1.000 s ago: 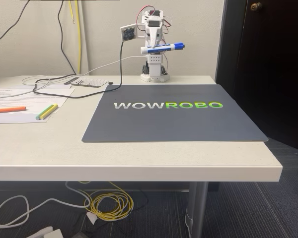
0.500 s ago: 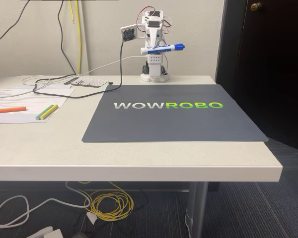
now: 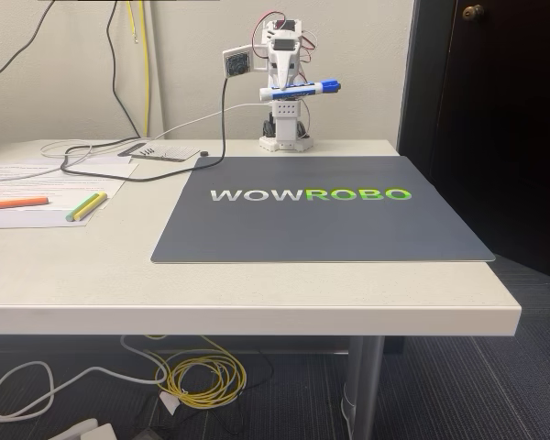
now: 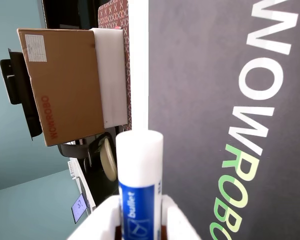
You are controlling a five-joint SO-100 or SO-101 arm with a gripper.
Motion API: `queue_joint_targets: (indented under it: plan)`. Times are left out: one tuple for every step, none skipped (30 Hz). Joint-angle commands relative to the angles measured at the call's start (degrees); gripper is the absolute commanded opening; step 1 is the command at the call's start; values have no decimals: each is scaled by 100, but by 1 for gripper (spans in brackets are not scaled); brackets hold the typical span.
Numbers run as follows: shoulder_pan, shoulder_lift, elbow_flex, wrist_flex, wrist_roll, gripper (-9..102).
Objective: Pick up the blue marker.
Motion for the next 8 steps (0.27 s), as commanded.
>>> queue_joint_targets:
  plan:
    - [0,114,-18,-53,-18,8]
    - [18,123,-18,-62,-18,8]
    - [35,123,-18,-88,0,8]
    - [53,132,-18,-105,9,8]
    - [62,132,-18,-105,-18,8]
    - [62,132,-18,-105,-26,8]
    - [70,149,-18,-97,-35,8]
    - [79,167,-18,-70,-53,8]
